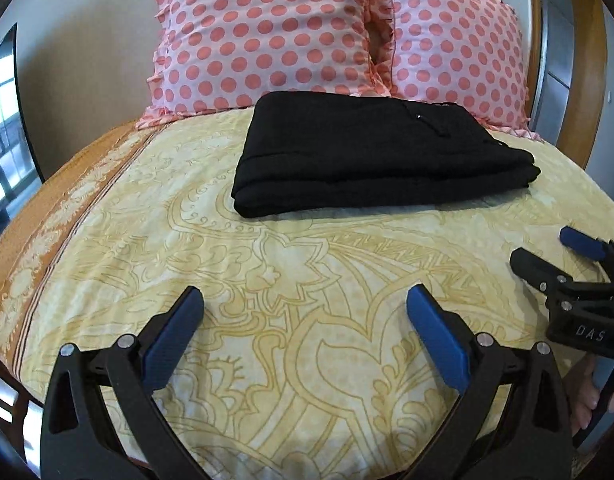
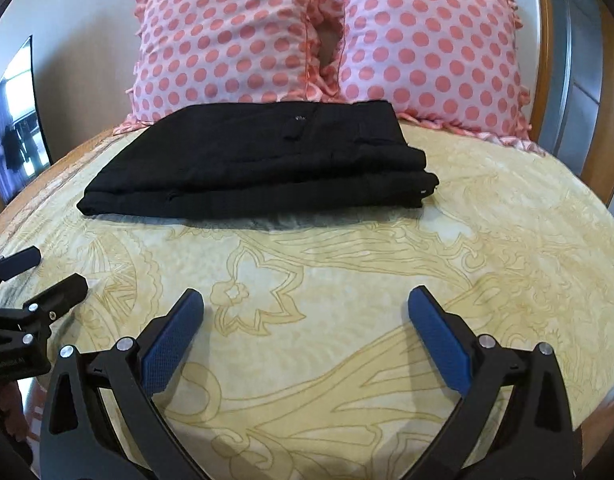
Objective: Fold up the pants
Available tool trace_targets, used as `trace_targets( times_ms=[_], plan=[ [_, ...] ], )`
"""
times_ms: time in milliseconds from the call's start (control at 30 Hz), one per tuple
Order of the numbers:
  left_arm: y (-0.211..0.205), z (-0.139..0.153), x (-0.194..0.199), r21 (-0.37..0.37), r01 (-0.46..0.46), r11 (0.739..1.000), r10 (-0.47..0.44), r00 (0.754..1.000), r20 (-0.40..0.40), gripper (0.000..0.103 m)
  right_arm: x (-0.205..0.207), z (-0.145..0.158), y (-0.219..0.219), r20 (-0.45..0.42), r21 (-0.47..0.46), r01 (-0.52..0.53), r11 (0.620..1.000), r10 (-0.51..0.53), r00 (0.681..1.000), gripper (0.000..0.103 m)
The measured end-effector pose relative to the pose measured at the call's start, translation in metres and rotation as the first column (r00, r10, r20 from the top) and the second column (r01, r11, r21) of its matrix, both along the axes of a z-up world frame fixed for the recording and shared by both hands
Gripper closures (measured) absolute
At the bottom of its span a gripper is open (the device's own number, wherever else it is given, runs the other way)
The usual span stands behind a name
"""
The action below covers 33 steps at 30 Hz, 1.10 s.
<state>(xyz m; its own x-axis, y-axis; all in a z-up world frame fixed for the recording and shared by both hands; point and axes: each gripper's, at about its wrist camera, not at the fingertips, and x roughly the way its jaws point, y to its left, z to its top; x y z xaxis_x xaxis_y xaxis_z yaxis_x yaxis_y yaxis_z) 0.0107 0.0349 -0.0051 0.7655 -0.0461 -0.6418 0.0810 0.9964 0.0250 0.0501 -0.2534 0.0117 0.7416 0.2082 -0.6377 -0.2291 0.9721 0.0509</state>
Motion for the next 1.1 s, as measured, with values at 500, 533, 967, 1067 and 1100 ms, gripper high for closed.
trace_targets(
  times_ms=[500, 533, 967, 1067, 1100],
  plan=[
    [0.0005, -0.0011, -0.0008, -0.002, 0.002, 1.000, -0.002, 1.000, 0.012, 0.002, -0.0031, -0.0013, 0.0009, 0.030, 0.005, 0.022, 1.000, -0.022, 0.999, 0.001],
    [0.0003, -0.0011, -0.0008, -0.002, 0.002, 1.000, -0.002, 1.000, 0.012, 0.002, -0.0032, -0.0012, 0.0010, 0.030, 0.005, 0.022, 1.000, -0.022, 0.999, 0.001],
    [0.0002, -0.0010, -0.0007, -0.002, 0.001, 1.000, -0.001, 1.000, 0.012, 0.002, -0.0033, -0.0011, 0.0009, 0.030, 0.005, 0.022, 1.000, -0.022, 0.999, 0.001],
    [0.0002, -0.0010, -0.0007, -0.002, 0.001, 1.000, -0.001, 1.000, 0.013, 0.002, -0.0033, -0.0012, 0.0009, 0.030, 0.005, 0.021, 1.000, -0.022, 0.999, 0.001],
    [0.0002, -0.0012, -0.0008, -0.002, 0.001, 1.000, -0.001, 1.000, 0.013, 0.002, -0.0033, -0.0012, 0.0010, 0.030, 0.005, 0.021, 1.000, -0.022, 0.999, 0.001]
  ],
)
